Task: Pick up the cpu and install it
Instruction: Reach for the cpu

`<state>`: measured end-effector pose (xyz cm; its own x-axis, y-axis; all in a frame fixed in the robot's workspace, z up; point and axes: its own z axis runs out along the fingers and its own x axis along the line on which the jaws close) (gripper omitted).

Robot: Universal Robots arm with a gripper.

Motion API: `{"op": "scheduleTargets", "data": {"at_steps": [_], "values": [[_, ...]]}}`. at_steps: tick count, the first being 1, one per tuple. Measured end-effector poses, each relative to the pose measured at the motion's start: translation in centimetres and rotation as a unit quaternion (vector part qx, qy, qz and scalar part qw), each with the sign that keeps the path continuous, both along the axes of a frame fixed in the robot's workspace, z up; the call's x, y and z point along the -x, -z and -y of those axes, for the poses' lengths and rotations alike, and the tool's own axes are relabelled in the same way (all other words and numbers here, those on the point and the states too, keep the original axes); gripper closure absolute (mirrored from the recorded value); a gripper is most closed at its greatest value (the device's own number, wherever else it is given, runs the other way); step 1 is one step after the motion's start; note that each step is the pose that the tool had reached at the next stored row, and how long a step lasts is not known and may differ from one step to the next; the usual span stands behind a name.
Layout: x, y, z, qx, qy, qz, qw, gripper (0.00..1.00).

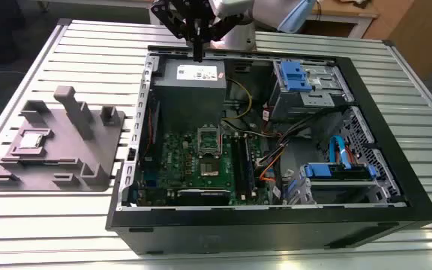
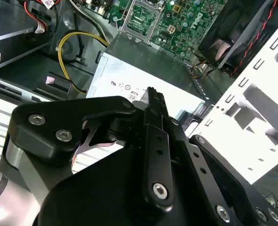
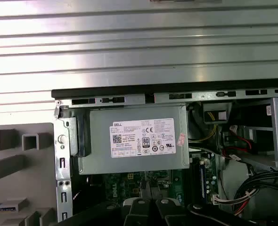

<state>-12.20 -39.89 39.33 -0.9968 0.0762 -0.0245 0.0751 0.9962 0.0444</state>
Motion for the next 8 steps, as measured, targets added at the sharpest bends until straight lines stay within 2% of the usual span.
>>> {"op": "scheduleTargets", "data": {"at_steps": [8], "values": [[0.07, -0.01, 0.0, 0.0001, 0.0, 0.0, 1.0, 0.9]]}}
